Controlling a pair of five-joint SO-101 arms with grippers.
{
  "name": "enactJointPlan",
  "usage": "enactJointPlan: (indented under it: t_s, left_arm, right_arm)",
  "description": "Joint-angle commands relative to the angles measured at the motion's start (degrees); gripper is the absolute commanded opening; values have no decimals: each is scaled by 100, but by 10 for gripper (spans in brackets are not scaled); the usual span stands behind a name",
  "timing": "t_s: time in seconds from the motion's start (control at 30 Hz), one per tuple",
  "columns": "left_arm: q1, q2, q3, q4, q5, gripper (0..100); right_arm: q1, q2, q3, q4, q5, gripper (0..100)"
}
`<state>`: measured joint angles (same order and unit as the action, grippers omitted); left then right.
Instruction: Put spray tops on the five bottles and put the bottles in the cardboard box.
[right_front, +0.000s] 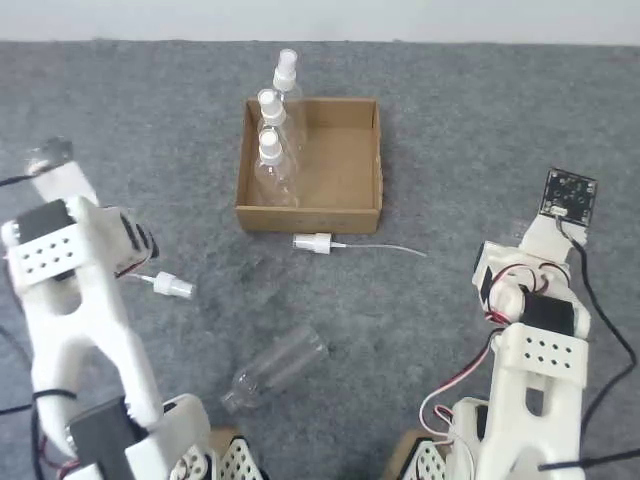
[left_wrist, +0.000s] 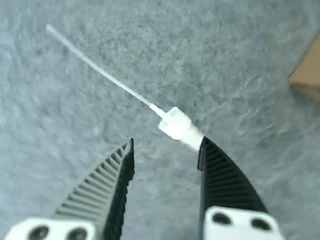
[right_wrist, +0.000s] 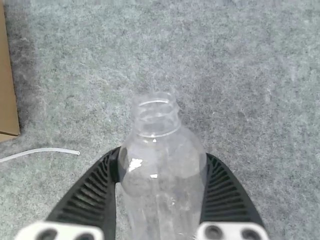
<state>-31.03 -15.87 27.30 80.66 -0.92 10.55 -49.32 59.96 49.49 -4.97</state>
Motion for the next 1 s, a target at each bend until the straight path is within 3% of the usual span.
enactJointPlan:
  t_s: [0.0, 0.47, 0.73, 0.97]
  left_arm:
    - [-35, -35, -321, 62, -1609, 194]
    - [141, -18, -303, 70, -5108, 199]
    - [466, 422, -119, 53, -6514, 200]
    - [475, 1688, -664, 62, -7147, 200]
  right_arm:
    - [22, -251, -79, -145, 9, 79]
    - [22, -251, -79, -145, 9, 80]
    - [22, -242, -79, -145, 9, 80]
    - [22, -233, -79, -145, 9, 80]
